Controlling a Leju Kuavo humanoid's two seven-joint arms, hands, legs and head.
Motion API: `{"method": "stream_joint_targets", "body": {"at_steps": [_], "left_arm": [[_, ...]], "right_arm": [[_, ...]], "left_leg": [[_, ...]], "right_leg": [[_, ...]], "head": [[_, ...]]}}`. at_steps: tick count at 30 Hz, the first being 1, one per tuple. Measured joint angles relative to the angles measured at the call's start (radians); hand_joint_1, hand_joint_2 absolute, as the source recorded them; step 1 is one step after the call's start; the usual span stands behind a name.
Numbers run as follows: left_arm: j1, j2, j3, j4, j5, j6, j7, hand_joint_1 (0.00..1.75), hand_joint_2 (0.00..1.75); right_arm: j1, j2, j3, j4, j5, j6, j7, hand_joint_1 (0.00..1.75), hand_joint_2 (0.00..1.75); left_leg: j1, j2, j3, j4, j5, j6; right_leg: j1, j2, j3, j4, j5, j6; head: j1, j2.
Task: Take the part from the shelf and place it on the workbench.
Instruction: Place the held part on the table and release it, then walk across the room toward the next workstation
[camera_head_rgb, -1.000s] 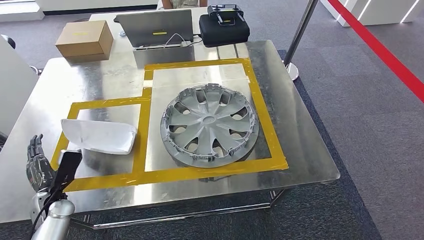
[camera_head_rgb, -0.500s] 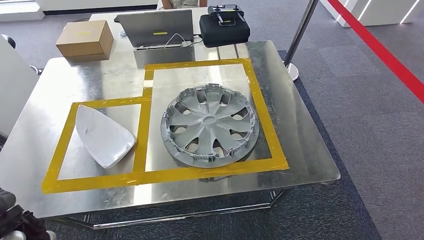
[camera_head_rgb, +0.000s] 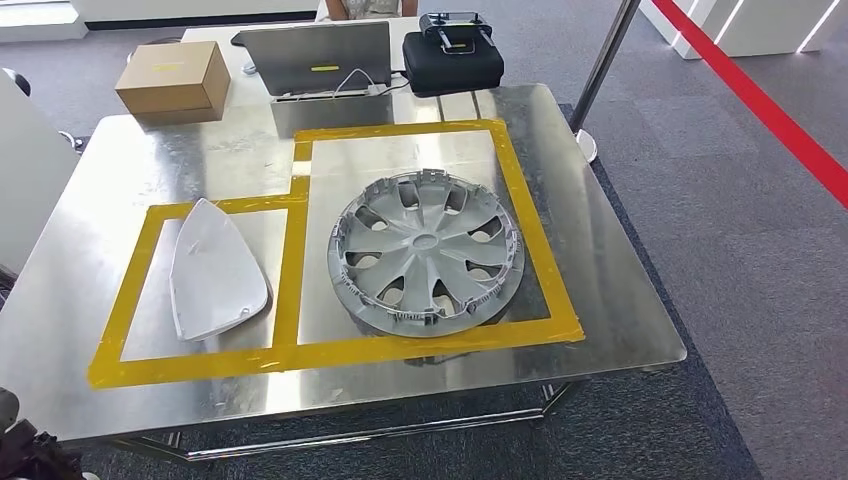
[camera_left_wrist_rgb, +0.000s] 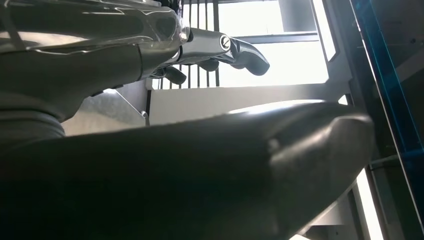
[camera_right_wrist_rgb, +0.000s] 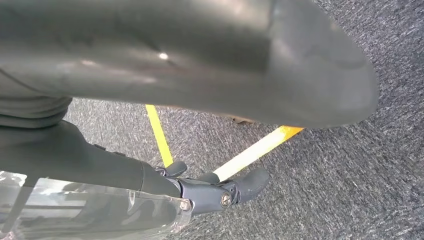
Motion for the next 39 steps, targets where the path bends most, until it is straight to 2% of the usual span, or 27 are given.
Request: {"method": "stream_joint_targets", "body": {"at_steps": [2,5,6,7,8,10,12,15,16,18,20,21,22,23,24,26,27,28,30,31,32,33,35,36,37,38,39], "left_arm": [[0.0,0.0,-0.007,0.0,-0.004,0.0,0.0,0.0,0.0],[0.006,0.001,-0.014,0.003,-0.009,0.0,0.0,0.0,0.0],[0.01,0.001,-0.017,0.005,-0.01,0.0,0.0,0.0,0.0],[0.014,0.001,-0.02,0.006,-0.011,0.0,0.0,0.0,0.0],[0.017,0.001,-0.023,0.007,-0.011,-0.001,0.0,0.0,0.0],[0.019,0.001,-0.031,0.008,-0.013,-0.004,0.0,0.0,0.0],[0.019,0.001,-0.04,0.008,-0.02,-0.008,0.002,0.0,0.0],[0.02,0.0,-0.053,0.008,-0.033,-0.011,0.008,0.0,0.0],[0.021,0.0,-0.055,0.008,-0.037,-0.012,0.011,0.0,0.0],[0.023,0.0,-0.058,0.008,-0.042,-0.014,0.015,0.0,0.0],[0.029,0.0,-0.06,0.009,-0.046,-0.017,0.018,0.0,0.0],[0.034,0.0,-0.061,0.01,-0.047,-0.019,0.019,0.0,0.0],[0.037,0.0,-0.062,0.011,-0.049,-0.02,0.019,0.0,0.0],[0.04,0.0,-0.063,0.011,-0.052,-0.022,0.02,0.0,0.0],[0.042,0.001,-0.064,0.012,-0.055,-0.026,0.021,0.0,0.0],[0.043,0.001,-0.069,0.012,-0.064,-0.036,0.026,0.0,0.0],[0.044,0.001,-0.073,0.011,-0.069,-0.041,0.028,0.0,0.0],[0.046,0.001,-0.076,0.01,-0.074,-0.045,0.031,0.0,0.0],[0.049,0.001,-0.082,0.007,-0.083,-0.052,0.036,0.0,0.0],[0.049,0.001,-0.084,0.005,-0.086,-0.057,0.038,0.0,0.0],[0.05,0.002,-0.087,0.003,-0.087,-0.063,0.04,0.0,0.0],[0.052,0.002,-0.089,0.002,-0.087,-0.07,0.043,0.0,0.0],[0.057,0.004,-0.093,0.0,-0.088,-0.082,0.047,0.0,0.0],[0.06,0.006,-0.095,0.0,-0.089,-0.085,0.049,0.0,0.0],[0.063,0.007,-0.096,0.0,-0.09,-0.087,0.05,0.0,0.0],[0.068,0.009,-0.096,-0.001,-0.092,-0.087,0.052,0.0,0.0],[0.074,0.011,-0.096,-0.003,-0.092,-0.087,0.054,0.0,0.0]], "right_arm": [[0.0,0.0,0.0,0.0,0.002,-0.001,-0.004,0.0,0.0],[0.0,-0.002,0.0,0.0,0.006,-0.001,-0.008,0.0,0.0],[0.001,-0.002,0.0,0.0,0.008,0.0,-0.009,0.0,0.0],[0.001,-0.002,0.0,0.0,0.009,0.001,-0.009,0.0,0.0],[0.001,-0.002,0.0,0.0,0.011,0.002,-0.009,0.0,0.0],[0.0,-0.004,0.0,-0.001,0.013,0.003,-0.009,0.0,0.0],[-0.002,-0.004,0.0,-0.001,0.014,0.002,-0.009,0.0,0.0],[-0.005,-0.002,0.0,-0.002,0.016,0.002,-0.008,0.0,0.0],[-0.006,-0.002,0.0,-0.002,0.017,0.002,-0.009,0.0,0.0],[-0.006,-0.001,0.0,-0.002,0.019,0.002,-0.01,0.0,0.0],[-0.005,0.0,0.001,-0.003,0.022,0.004,-0.012,0.0,0.0],[-0.004,0.001,0.001,-0.003,0.023,0.004,-0.012,0.0,0.0],[-0.004,0.001,0.001,-0.003,0.025,0.005,-0.012,0.0,0.0],[-0.003,0.002,0.001,-0.003,0.026,0.008,-0.012,0.0,0.0],[-0.003,0.003,0.001,-0.003,0.029,0.01,-0.012,0.0,0.0],[-0.004,0.006,0.001,-0.003,0.033,0.017,-0.014,0.0,0.0],[-0.004,0.007,0.002,-0.003,0.035,0.019,-0.016,0.0,0.0],[-0.005,0.008,0.002,-0.003,0.037,0.022,-0.018,0.0,0.0],[-0.006,0.011,0.002,-0.003,0.039,0.026,-0.023,0.0,0.0],[-0.006,0.012,0.002,-0.003,0.04,0.029,-0.025,0.0,0.0],[-0.006,0.013,0.002,-0.003,0.042,0.032,-0.029,0.0,0.0],[-0.007,0.015,0.003,-0.003,0.043,0.035,-0.033,0.0,0.0],[-0.009,0.017,0.004,-0.003,0.048,0.043,-0.044,0.0,0.0],[-0.011,0.019,0.006,-0.002,0.051,0.047,-0.05,0.0,0.0],[-0.013,0.021,0.008,-0.002,0.055,0.052,-0.058,0.0,0.0],[-0.015,0.024,0.012,-0.002,0.06,0.058,-0.066,0.0,0.0],[-0.018,0.027,0.017,-0.002,0.066,0.065,-0.073,0.0,0.0]], "left_leg": [[0.006,0.004,0.005,-0.01,0.009,0.009],[0.008,0.009,0.003,-0.013,0.013,0.013],[0.008,0.01,0.002,-0.013,0.013,0.012],[0.009,0.011,0.001,-0.012,0.015,0.011],[0.01,0.011,0.001,-0.012,0.016,0.009],[0.011,0.01,-0.002,-0.008,0.019,0.003],[0.01,0.007,-0.005,-0.002,0.022,-0.008],[0.01,0.003,-0.013,0.001,0.031,-0.028],[0.011,0.004,-0.019,0.009,0.02,-0.034],[0.015,0.006,-0.046,0.077,-0.049,-0.045],[0.019,0.007,-0.084,0.204,-0.139,-0.055],[0.02,0.008,-0.093,0.254,-0.162,-0.058],[0.021,0.008,-0.087,0.273,-0.163,-0.059],[0.022,0.009,-0.06,0.252,-0.146,-0.059],[0.023,0.01,-0.015,0.193,-0.119,-0.058],[0.022,0.01,0.092,0.038,-0.083,-0.054],[0.021,0.009,0.125,-0.016,-0.079,-0.051],[0.018,0.008,0.14,-0.042,-0.08,-0.047],[0.016,0.008,0.131,-0.045,-0.073,-0.032],[0.016,0.01,0.122,-0.045,-0.065,-0.022],[0.017,0.013,0.112,-0.046,-0.056,-0.011],[0.018,0.016,0.1,-0.047,-0.046,-0.001],[0.014,0.018,0.076,-0.046,-0.027,0.008],[0.012,0.019,0.062,-0.045,-0.017,0.009],[0.009,0.02,0.05,-0.044,-0.007,0.01],[0.006,0.021,0.039,-0.042,0.003,0.01],[0.004,0.021,0.029,-0.04,0.011,0.009]], "right_leg": [[0.003,-0.001,-0.015,0.044,-0.037,0.004],[0.004,-0.002,-0.085,0.226,-0.139,0.007],[0.004,-0.002,-0.098,0.266,-0.151,0.008],[0.003,-0.002,-0.093,0.27,-0.144,0.008],[0.003,-0.002,-0.066,0.231,-0.12,0.007],[0.003,-0.002,0.02,0.086,-0.066,0.004],[0.005,0.0,0.066,0.001,-0.038,-0.005],[0.007,-0.001,0.053,-0.01,-0.031,-0.025],[0.005,-0.003,0.046,-0.01,-0.025,-0.033],[0.001,-0.009,0.03,-0.012,-0.01,-0.046],[0.002,-0.012,0.008,-0.011,0.006,-0.05],[0.002,-0.013,-0.001,-0.011,0.014,-0.049],[0.002,-0.014,-0.01,-0.011,0.022,-0.047],[0.002,-0.015,-0.018,-0.01,0.029,-0.044],[0.001,-0.015,-0.025,-0.01,0.036,-0.041],[0.002,-0.015,-0.034,-0.009,0.049,-0.032],[0.004,-0.015,-0.036,-0.009,0.055,-0.026],[0.004,-0.015,-0.037,-0.01,0.062,-0.019],[0.002,-0.015,-0.039,-0.013,0.074,-0.005],[0.0,-0.015,-0.043,-0.007,0.066,0.0],[0.0,-0.014,-0.052,0.013,0.042,0.004],[0.0,-0.014,-0.066,0.052,0.002,0.006],[0.002,-0.014,-0.1,0.177,-0.096,0.008],[0.004,-0.014,-0.109,0.235,-0.123,0.008],[0.005,-0.014,-0.106,0.269,-0.127,0.005],[0.006,-0.014,-0.086,0.269,-0.109,0.001],[0.009,-0.014,-0.047,0.229,-0.08,-0.006]], "head": [[0.001,0.0],[0.002,0.0],[0.002,0.0],[0.002,0.0],[0.002,0.0],[0.002,0.0],[0.001,0.0],[0.0,0.0],[-0.003,0.0],[-0.008,0.0],[-0.012,0.0],[-0.012,0.0],[-0.012,0.0],[-0.012,0.0],[-0.012,0.0],[-0.012,0.0],[-0.012,0.0],[-0.012,0.0],[-0.012,0.0],[-0.012,0.0],[-0.009,0.0],[-0.008,0.0],[-0.005,0.0],[-0.005,0.0],[-0.006,0.0],[-0.006,0.0],[-0.006,0.0]]}}
